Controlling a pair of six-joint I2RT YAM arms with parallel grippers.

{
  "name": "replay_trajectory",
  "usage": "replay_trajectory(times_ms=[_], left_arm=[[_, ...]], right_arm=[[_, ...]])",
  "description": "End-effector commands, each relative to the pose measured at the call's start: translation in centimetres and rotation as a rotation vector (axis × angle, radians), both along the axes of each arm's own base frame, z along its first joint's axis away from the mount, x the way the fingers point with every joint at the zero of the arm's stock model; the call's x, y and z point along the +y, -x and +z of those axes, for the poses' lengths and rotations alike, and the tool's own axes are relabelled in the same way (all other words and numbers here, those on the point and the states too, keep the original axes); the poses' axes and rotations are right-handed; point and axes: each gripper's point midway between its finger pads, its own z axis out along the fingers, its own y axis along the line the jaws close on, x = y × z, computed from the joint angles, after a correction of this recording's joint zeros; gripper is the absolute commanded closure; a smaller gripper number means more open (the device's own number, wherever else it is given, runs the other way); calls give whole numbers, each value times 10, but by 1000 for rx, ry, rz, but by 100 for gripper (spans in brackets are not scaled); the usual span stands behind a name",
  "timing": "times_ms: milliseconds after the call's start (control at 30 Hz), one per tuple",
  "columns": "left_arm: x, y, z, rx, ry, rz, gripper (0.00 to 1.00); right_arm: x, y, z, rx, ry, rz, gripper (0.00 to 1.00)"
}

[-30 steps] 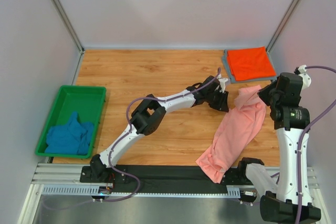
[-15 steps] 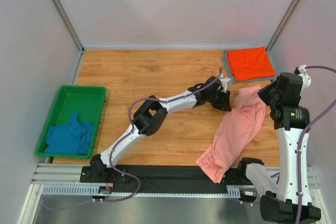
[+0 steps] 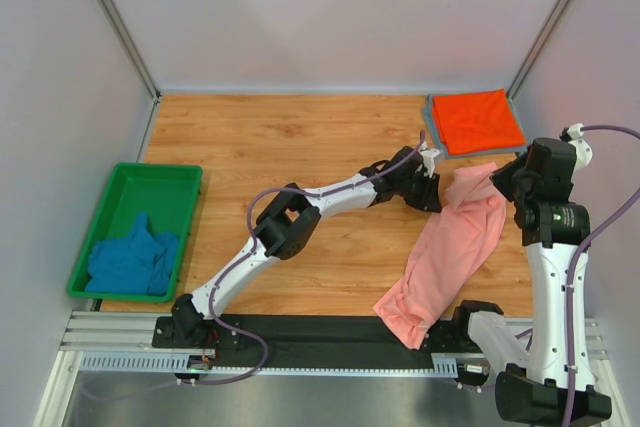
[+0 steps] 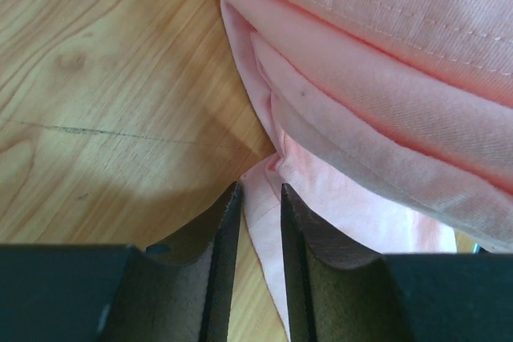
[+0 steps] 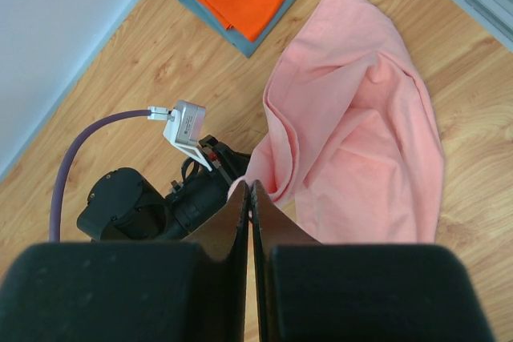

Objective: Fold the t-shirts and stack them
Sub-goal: Flatten the tshirt out

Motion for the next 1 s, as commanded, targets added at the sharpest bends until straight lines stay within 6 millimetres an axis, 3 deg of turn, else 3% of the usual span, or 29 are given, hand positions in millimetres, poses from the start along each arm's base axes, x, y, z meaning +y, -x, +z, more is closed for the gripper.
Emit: replay_trajectory(times_ms=[0, 133, 167, 267, 300, 333, 367, 467, 500, 533, 567, 600, 633, 667, 700, 733, 767, 800, 833, 867, 900, 967], left_arm=[[-3, 7, -19, 5, -31, -9, 67], [-3, 9, -22, 17, -36, -5, 77], [-3, 9, -23, 22, -37, -3, 86], [1, 9, -17, 36, -50, 10, 100], [1, 5, 3, 13, -38, 20, 100], [9, 4, 6, 8, -51, 26, 100], [13, 1, 41, -28, -25, 32, 100], [53, -22, 75, -105, -87, 100, 100], [71, -34, 123, -184, -71, 159, 100], [91, -39, 130, -190, -98, 193, 100], [118, -56, 145, -199, -113, 251, 100], [140, -60, 192, -248, -73, 300, 100], [166, -73, 206, -272, -86, 345, 100], [185, -73, 219, -287, -110, 364, 100], [208, -70, 260, -353, -92, 410, 100], [228, -74, 278, -413, -110, 423, 100], [250, -62, 307, -456, -109, 440, 100], [269, -64, 323, -526, -146, 480, 100], [285, -60, 339, -560, -163, 500, 100], [302, -47, 372, -622, -126, 521, 100], [316, -44, 386, -679, -142, 550, 100], [345, -25, 424, -750, -112, 611, 100]], right_arm=[[-3, -3, 17, -53, 8, -17, 100], [-4, -2, 21, -62, 12, -22, 100], [-4, -2, 21, -63, 13, -24, 100], [-4, -2, 23, -68, 12, -25, 100], [-5, -3, 23, -69, 12, -30, 100], [-5, -4, 27, -77, 11, -31, 100], [-5, -6, 29, -84, 6, -36, 100], [-6, -15, 52, -136, -6, -45, 100], [-4, -18, 60, -158, -21, -46, 100], [-3, -20, 66, -169, -27, -43, 100], [-1, -21, 79, -198, -36, -36, 100], [3, -24, 82, -201, -48, -11, 100], [5, -24, 85, -203, -48, 1, 100], [5, -19, 86, -191, -44, 2, 100], [4, -15, 94, -202, -29, -3, 100], [3, -10, 99, -204, -5, 3, 100], [2, -5, 100, -194, 6, 1, 100], [-1, 0, 117, -224, 29, -6, 100], [-1, 6, 121, -214, 47, -3, 100], [-3, 8, 127, -216, 57, -8, 100], [-6, 13, 147, -262, 71, -24, 100], [-6, 17, 163, -285, 80, -27, 100]])
